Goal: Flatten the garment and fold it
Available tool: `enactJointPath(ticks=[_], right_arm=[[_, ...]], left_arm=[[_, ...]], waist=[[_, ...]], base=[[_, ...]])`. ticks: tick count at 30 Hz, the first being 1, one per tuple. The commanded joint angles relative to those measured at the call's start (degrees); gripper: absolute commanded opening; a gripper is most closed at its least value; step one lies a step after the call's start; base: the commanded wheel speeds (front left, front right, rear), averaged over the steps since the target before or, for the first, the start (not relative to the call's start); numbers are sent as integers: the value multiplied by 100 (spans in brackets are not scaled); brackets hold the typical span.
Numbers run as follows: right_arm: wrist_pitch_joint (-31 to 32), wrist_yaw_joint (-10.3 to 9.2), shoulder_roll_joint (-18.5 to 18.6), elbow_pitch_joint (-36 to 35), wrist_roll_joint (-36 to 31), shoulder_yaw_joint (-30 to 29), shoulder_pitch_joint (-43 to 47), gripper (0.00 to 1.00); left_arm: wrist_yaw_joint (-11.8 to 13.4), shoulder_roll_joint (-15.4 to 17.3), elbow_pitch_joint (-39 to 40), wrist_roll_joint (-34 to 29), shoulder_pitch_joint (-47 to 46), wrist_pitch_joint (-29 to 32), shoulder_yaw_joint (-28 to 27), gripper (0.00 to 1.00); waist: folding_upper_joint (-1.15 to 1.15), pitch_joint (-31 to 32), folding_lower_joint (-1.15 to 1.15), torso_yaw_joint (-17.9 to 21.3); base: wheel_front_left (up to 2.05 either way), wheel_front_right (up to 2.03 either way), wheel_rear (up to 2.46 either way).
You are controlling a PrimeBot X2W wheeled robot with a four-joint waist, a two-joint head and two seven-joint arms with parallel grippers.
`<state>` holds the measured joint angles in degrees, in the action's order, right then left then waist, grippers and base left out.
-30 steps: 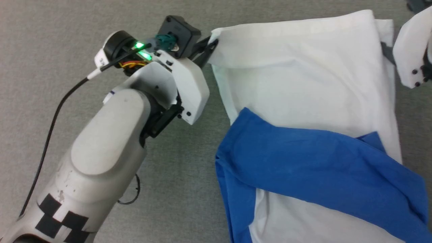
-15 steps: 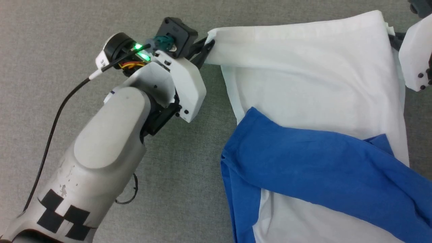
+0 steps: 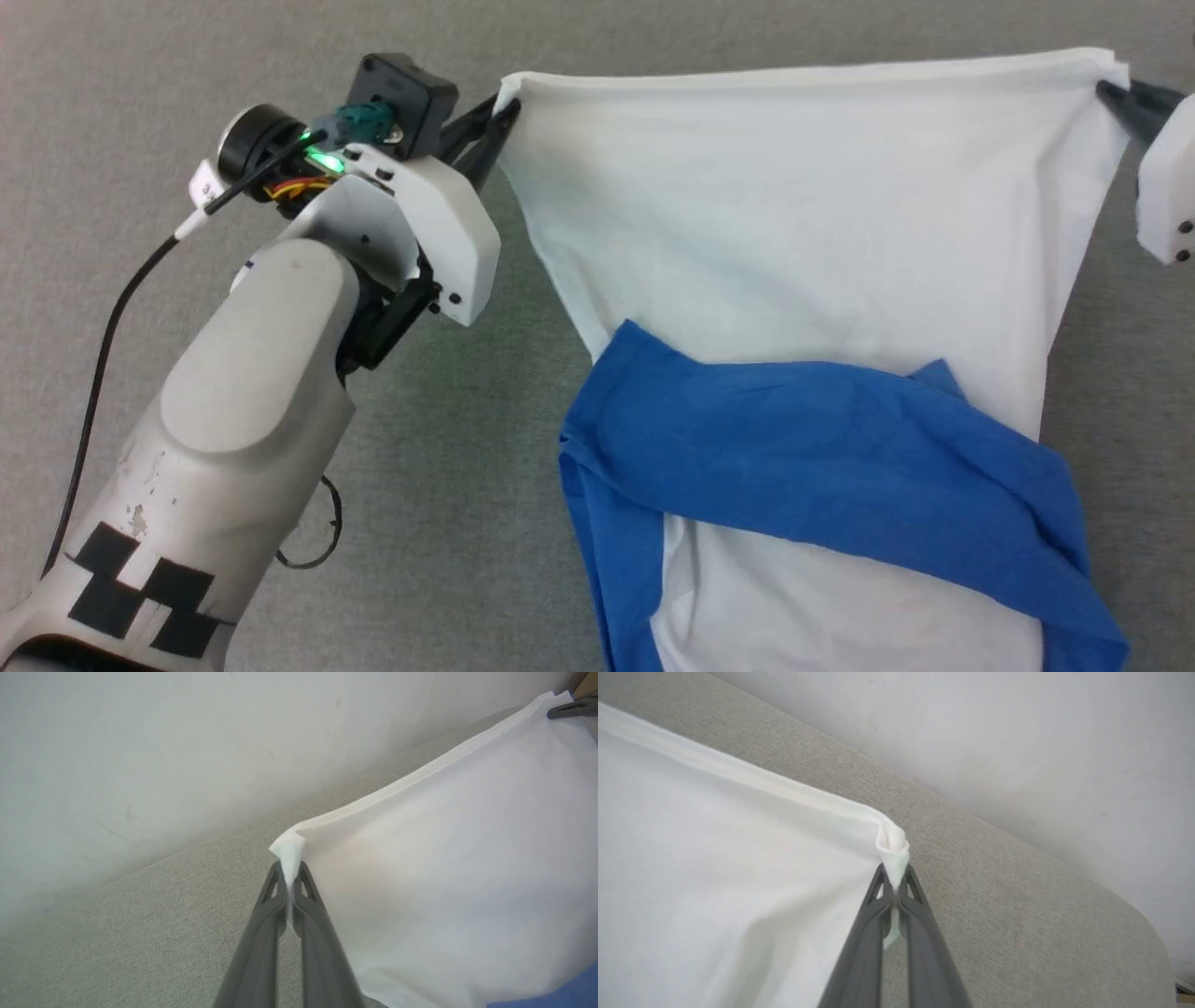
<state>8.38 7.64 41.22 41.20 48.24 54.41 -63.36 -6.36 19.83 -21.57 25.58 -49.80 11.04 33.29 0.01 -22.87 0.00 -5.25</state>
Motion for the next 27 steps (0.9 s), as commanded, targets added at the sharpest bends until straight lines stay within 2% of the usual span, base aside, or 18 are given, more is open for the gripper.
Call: enactJointPath(ticks=[1,9,14,21,27], right_arm=[[-136,-15,15,82,-47,-43,29,0],[-1072,-15,-92,346,-258,-150,292,0],[-1447,-15,-81,230,-200,-182,775,0],[-1649,-15,183,-463,111,-336,1787,0],[-1342,-15,673,-1524,505,-671,2886,0]], left_arm=[[64,43,-40,5,47,-77,-47,0],[127,175,-116,17,299,-360,-74,0],[172,323,187,88,771,-375,-32,0],[411,716,1329,352,2026,-93,19,0],[744,1213,2586,641,3249,343,31,0]], waist=[[-1,386,0,353],[-1,956,0,559],[-1,1350,0,580],[-1,1842,0,553],[-1,2097,0,517]], base=[[0,0,0],[0,0,0],[0,0,0],[0,0,0],[0,0,0]])
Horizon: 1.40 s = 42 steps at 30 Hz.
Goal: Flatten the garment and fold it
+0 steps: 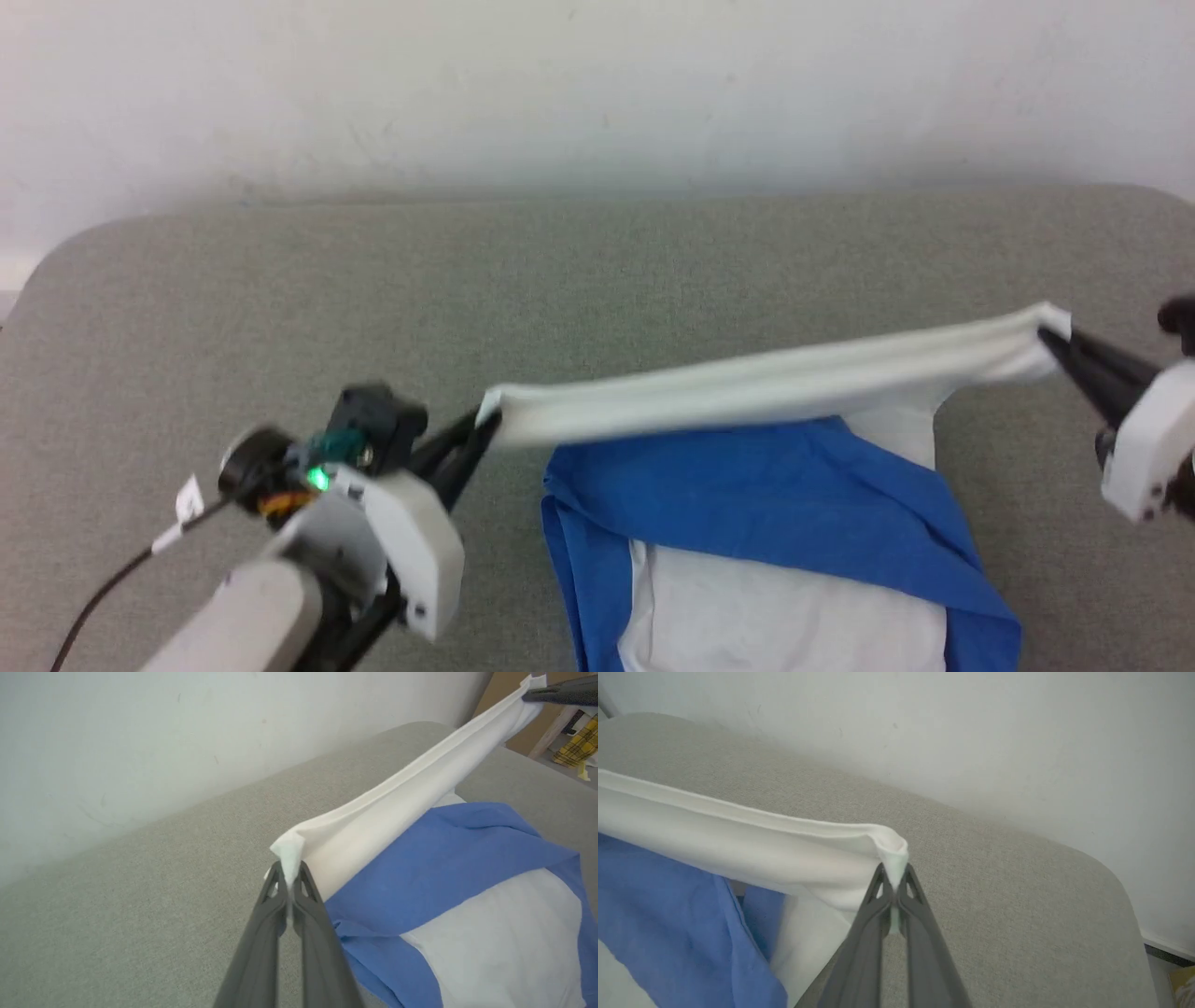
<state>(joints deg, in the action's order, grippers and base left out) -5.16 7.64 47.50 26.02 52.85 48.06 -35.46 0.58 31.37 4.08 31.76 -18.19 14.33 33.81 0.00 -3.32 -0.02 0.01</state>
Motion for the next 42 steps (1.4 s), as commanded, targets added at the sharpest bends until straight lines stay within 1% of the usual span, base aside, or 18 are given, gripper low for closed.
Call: enactJointPath(ticks=[1,5,8,13,18,24,28,30,31,33,37,40,41,42], right_arm=[[94,-15,139,-218,111,-110,292,0],[503,-15,550,-924,237,-403,1136,0],[879,-15,763,-1343,376,-649,1763,0],[1527,-15,928,-2023,624,-988,2652,0],[2259,-15,994,-2398,656,-1231,3253,0],[2901,-15,816,-2684,666,-1532,3699,0],[3219,-15,681,-2745,376,-1589,3849,0],[3266,-15,636,-2736,260,-1590,3851,0],[3337,-15,516,-2691,44,-1571,3833,0],[3368,-15,376,-2620,-109,-1553,3796,0],[3374,-15,176,-2455,-323,-1467,3692,0],[3354,-15,99,-2366,-378,-1411,3637,0],[3334,-15,63,-2326,-395,-1389,3607,0],[3278,-15,30,-2299,-421,-1383,3571,19]], left_arm=[[116,133,215,76,273,87,-25,0],[293,414,841,201,943,352,66,0],[364,547,1132,348,1346,521,150,0],[304,715,1356,604,1790,858,378,0],[152,670,1259,684,1842,1108,653,0],[-80,589,936,733,1791,1384,967,0],[-270,477,603,600,1663,1361,1160,0],[-304,430,503,559,1621,1320,1191,0],[-364,328,305,491,1530,1226,1242,0],[-428,244,110,429,1443,1141,1300,0],[-555,166,-232,304,1288,1065,1461,0],[-603,137,-367,274,1238,1002,1524,0],[-623,125,-424,270,1220,974,1552,12],[-644,114,-473,263,1202,935,1581,58]], waist=[[0,153,2,-10],[0,184,2,-31],[0,206,2,-33],[0,207,2,6],[0,138,2,33],[0,44,2,45],[0,-41,2,35],[0,-66,2,36],[0,-119,2,35],[0,-171,2,31],[0,-248,2,8],[0,-247,2,-1],[0,-237,2,-6],[0,-220,2,-11]], base=[[0,0,0],[0,0,0],[0,0,0],[0,0,0],[0,0,0],[0,0,0],[0,0,0],[0,0,0],[0,0,0],[0,0,0],[0,0,0],[0,0,0],[0,0,0],[0,0,0]])
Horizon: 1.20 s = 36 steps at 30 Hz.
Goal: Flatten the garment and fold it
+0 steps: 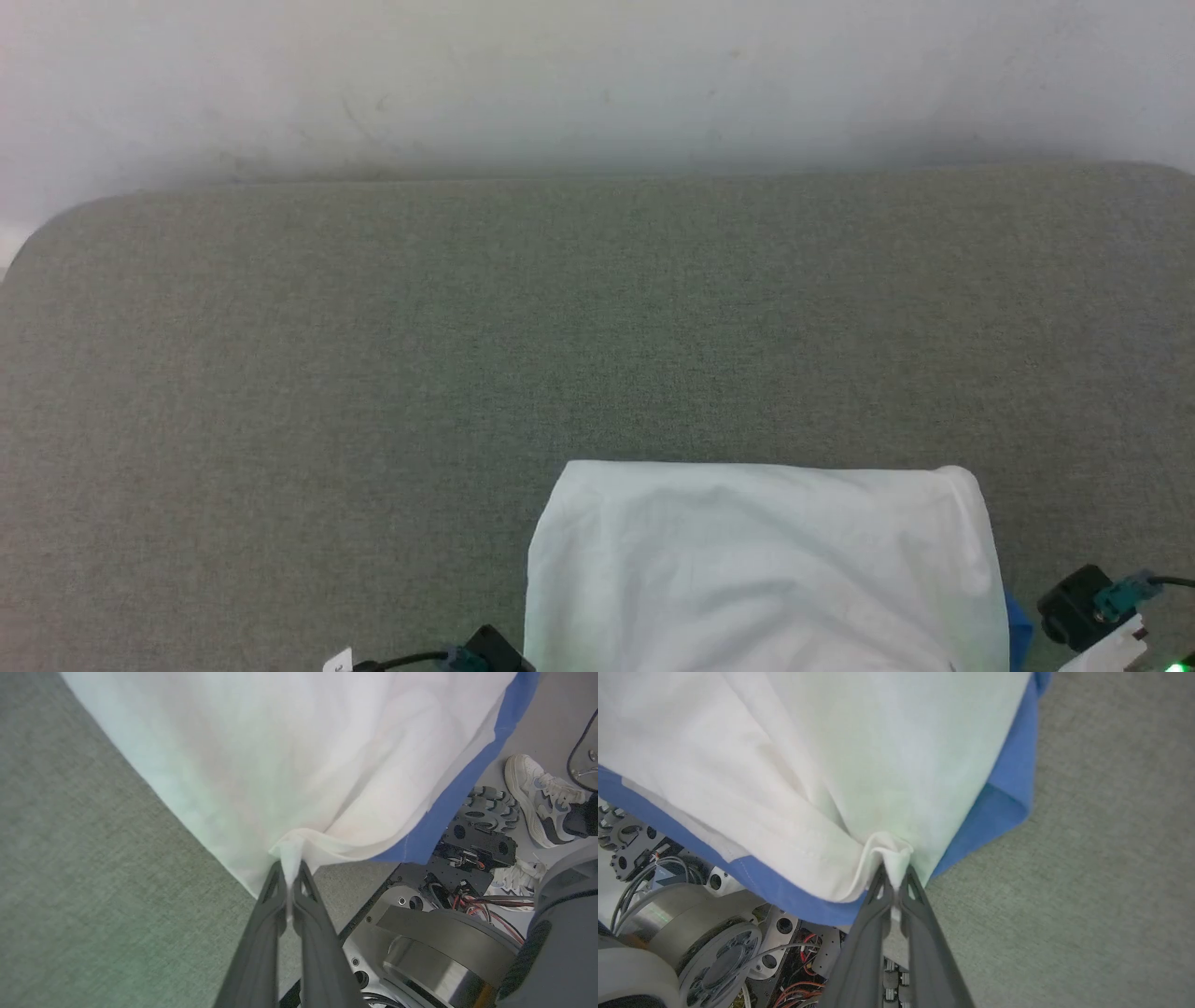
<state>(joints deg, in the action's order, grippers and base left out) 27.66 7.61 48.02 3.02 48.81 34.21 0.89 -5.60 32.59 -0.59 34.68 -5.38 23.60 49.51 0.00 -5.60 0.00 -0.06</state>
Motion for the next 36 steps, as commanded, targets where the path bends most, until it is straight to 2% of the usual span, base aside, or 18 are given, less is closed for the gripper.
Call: enactJointPath(ticks=[1,10,14,17,21,26,31,33,36], right_arm=[[-65,-12,-58,29,-18,-6,-90,100],[-368,-12,-85,-262,405,-463,-184,100],[-416,-12,-108,-549,571,-940,-123,100],[-525,-12,-280,-680,536,-1370,-88,100],[-772,-12,-735,-689,169,-1922,54,100],[-1015,-12,-1544,-506,-464,-2607,385,100],[-1054,-12,-2436,-310,-942,-3277,717,100],[-1026,-12,-2706,-243,-1162,-3500,821,100],[-968,-12,-3075,-84,-1566,-3852,926,100]], left_arm=[[-39,-26,-51,-31,-97,-56,18,100],[-24,-49,1,97,-132,-774,-253,100],[212,-33,216,263,-115,-1197,-672,100],[475,-45,274,286,-126,-1692,-1070,100],[854,-186,221,293,-92,-2488,-1584,100],[1353,-532,-10,337,147,-3608,-2233,100],[1656,-943,-30,185,506,-3852,-3034,100],[1726,-1154,131,-138,640,-3856,-3416,100],[1695,-1344,349,-857,854,-3858,-3778,100]], waist=[[0,36,0,-12],[0,494,0,-60],[0,603,0,-81],[0,635,0,-100],[0,623,0,-126],[0,576,0,-150],[0,484,0,-170],[0,433,0,-181],[0,375,0,-196]], base=[[0,0,0],[0,0,0],[0,0,0],[0,0,0],[0,0,0],[0,0,0],[0,0,0],[0,0,0],[0,0,0]])
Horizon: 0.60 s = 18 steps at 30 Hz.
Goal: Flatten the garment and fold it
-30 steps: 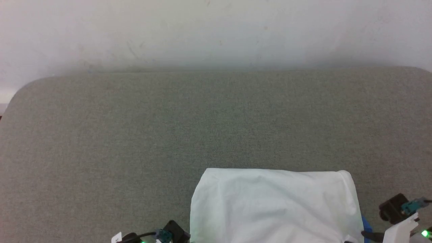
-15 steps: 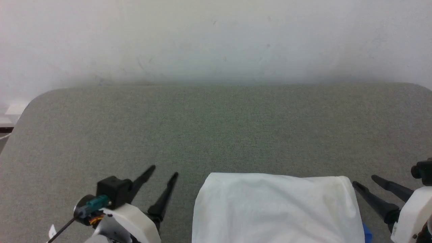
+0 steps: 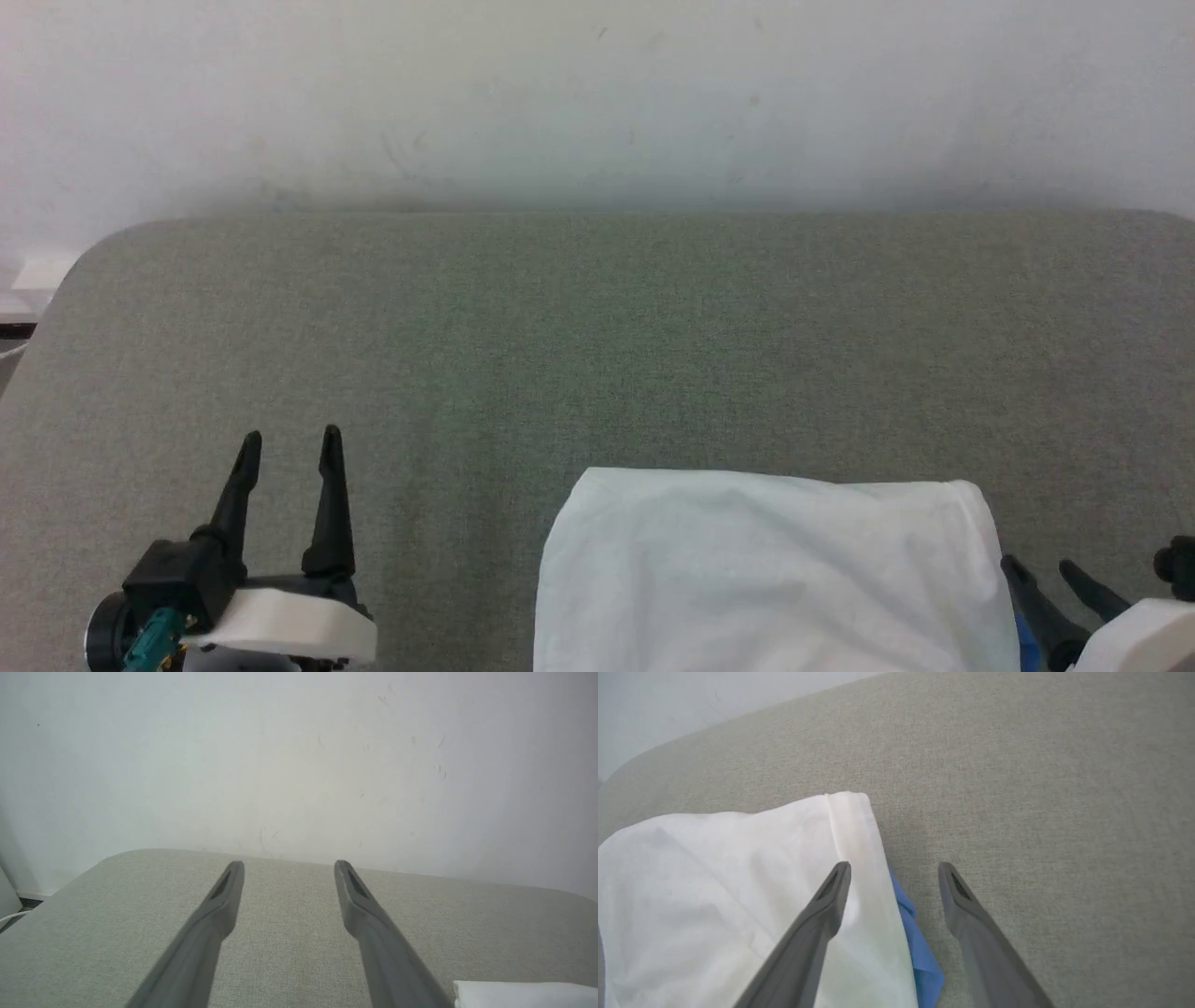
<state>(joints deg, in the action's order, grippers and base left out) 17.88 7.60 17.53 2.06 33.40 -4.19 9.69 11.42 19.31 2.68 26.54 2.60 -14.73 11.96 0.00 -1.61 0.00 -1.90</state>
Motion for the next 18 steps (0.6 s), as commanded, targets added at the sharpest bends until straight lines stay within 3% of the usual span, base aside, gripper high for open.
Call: enactJointPath(ticks=[1,7,12,18], right_arm=[[50,-11,-139,65,-160,-96,68,100],[346,-11,-637,428,-547,-300,58,100],[535,-11,-755,835,-735,-227,-4,100],[689,-11,-821,1153,-498,207,-62,100]], left_arm=[[-48,-85,87,-246,118,-25,-118,100],[-421,-512,201,-967,299,-26,-570,100],[-767,-828,141,-1245,228,-26,-779,100],[-1075,-1109,56,-1499,118,-27,-986,100]], waist=[[0,-49,0,-19],[0,-184,0,-83],[0,-327,0,-149],[0,-491,0,-197]], base=[[0,0,0],[0,0,0],[0,0,0],[0,0,0]])
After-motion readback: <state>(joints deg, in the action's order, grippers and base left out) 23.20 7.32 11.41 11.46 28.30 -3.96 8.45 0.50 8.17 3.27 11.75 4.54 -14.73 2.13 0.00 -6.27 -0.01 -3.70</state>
